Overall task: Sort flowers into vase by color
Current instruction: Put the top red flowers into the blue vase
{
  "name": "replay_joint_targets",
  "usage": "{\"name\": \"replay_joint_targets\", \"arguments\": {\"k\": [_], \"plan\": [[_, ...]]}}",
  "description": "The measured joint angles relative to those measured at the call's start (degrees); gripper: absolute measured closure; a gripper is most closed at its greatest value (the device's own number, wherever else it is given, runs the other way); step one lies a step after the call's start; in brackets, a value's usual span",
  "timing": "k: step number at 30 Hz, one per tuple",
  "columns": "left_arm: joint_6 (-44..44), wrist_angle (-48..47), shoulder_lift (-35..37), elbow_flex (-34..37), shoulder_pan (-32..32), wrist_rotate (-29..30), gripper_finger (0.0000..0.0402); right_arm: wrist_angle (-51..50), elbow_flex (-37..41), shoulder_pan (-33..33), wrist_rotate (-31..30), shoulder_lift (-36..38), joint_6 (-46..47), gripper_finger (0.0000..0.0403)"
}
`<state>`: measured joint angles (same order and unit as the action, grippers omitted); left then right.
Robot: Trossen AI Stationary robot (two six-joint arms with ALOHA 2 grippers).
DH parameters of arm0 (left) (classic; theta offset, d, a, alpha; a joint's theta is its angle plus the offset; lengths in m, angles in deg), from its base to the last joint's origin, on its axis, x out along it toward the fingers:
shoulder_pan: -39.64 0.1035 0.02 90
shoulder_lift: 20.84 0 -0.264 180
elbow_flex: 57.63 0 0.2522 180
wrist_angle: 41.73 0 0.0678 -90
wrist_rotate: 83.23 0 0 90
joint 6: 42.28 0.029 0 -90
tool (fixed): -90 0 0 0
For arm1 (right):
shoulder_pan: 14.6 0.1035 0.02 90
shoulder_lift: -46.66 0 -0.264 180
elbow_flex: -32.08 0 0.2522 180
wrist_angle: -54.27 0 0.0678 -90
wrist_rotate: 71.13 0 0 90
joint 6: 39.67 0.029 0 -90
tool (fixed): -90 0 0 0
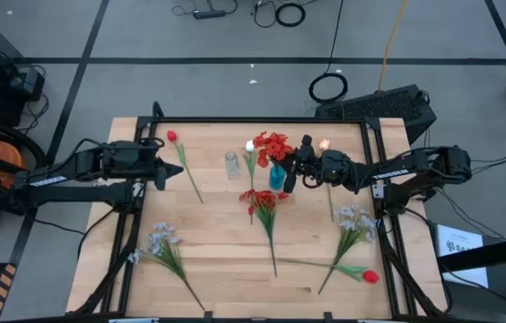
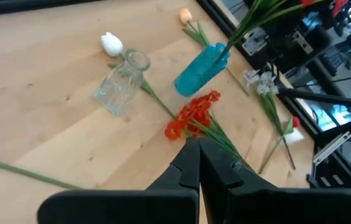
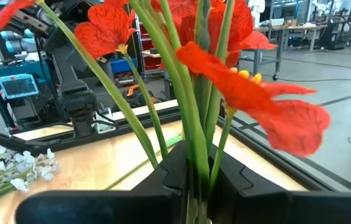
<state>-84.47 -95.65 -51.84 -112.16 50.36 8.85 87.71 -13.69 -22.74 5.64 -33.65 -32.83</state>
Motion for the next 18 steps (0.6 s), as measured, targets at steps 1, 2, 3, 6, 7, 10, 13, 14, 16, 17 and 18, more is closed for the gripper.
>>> {"name": "replay_joint_targets", "arguments": {"k": [1, 2, 3, 6, 7, 10, 13, 14, 16, 17, 18], "plan": [[0.0, 0.04, -0.27, 0.0, -0.02, 0.0, 0.04, -0.05, 0.0, 0.0, 0.08, 0.04, 0.02, 0.0369], [0.0, 0.04, -0.51, 0.0, 0.0, 0.0, 0.04, -0.42, 0.0, 0.0, 0.08, 0.26, 0.18, 0.0369], [0.01, 0.04, -0.75, 0.0, 0.0, 0.01, 0.04, -0.82, 0.0, 0.0, 0.1, 0.48, 0.37, 0.0369], [0.49, 0.04, -1.23, 0.0, 0.0, 0.07, 0.04, -3.46, -0.02, 0.0, 0.1, 1.51, 0.95, 0.0368], [0.5, 0.05, -1.29, 0.0, 0.0, 0.09, 0.04, -4.58, -0.02, 0.0, 0.1, 1.99, 0.99, 0.0365], [0.54, 0.06, -1.29, 0.0, 0.0, 0.13, 0.04, -7.8, -0.02, 0.0, 0.08, 3.75, 1.06, 0.0349], [1.02, 0.11, -1.29, 0.0, 0.0, 0.13, 0.04, -9.43, -0.02, 0.0, 0.08, 5.31, 0.9, 0.0323], [1.03, 0.1, -1.29, 0.0, 0.0, 0.13, 0.04, -9.84, -0.02, 0.0, 0.09, 5.76, 0.56, 0.0313], [1.05, 0.11, -1.29, 0.0, 0.0, 0.13, 0.04, -10.82, -0.04, 0.0, 0.08, 6.65, 0.18, 0.0296], [1.07, 0.11, -1.29, 0.0, 0.0, 0.13, 0.04, -11.9, -0.04, 0.0, 0.08, 7.23, 0.16, 0.0287], [1.07, 0.11, -1.29, 0.0, 0.0, 0.13, 0.04, -13.45, -0.25, 0.0, 0.08, 7.76, 0.16, 0.028]]}}
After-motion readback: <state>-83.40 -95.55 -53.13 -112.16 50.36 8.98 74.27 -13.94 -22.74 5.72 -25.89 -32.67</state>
